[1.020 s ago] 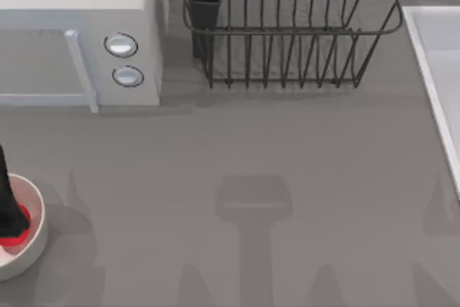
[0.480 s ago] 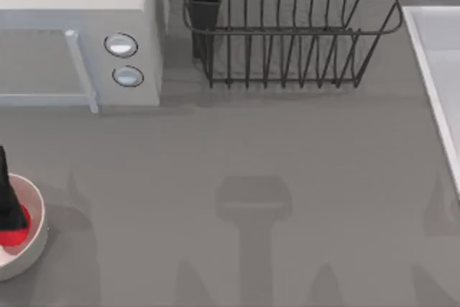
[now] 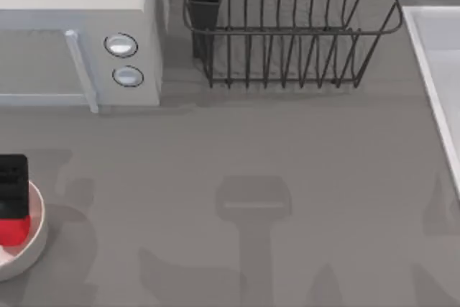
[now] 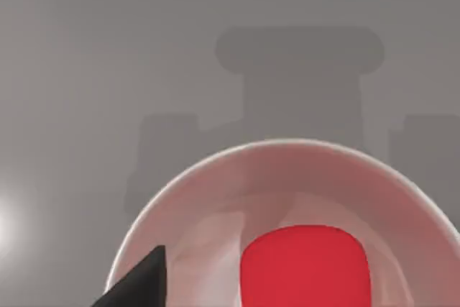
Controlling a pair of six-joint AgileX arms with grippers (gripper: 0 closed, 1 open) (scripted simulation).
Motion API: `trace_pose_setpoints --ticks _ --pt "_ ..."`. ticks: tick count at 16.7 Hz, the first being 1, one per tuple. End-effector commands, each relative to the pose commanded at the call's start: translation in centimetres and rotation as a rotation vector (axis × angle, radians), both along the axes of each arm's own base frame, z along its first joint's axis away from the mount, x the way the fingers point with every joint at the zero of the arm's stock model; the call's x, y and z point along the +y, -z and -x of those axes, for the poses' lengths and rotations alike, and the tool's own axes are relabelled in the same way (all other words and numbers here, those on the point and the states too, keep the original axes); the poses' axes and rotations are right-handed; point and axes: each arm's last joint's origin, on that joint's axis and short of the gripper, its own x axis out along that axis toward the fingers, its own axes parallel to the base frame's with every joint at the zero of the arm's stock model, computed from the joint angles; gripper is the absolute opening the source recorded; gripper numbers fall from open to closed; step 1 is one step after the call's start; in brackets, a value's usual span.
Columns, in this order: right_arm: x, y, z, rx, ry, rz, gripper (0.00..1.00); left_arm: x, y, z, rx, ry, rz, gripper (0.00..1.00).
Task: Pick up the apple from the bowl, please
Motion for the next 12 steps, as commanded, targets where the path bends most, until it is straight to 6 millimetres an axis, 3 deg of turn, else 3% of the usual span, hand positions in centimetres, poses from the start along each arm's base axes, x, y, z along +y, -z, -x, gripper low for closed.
trace_pose_setpoints --ticks 7,12 --pt "0.0 0.0 0.0 0.0 0.0 0.0 1.0 0.3 1.0 -7.3 0.574 0.006 0.002 1.0" --pt "0.0 0.0 0.0 0.0 0.0 0.0 1.0 0.4 1.8 -9.2 0.71 0.008 0.004 1.0"
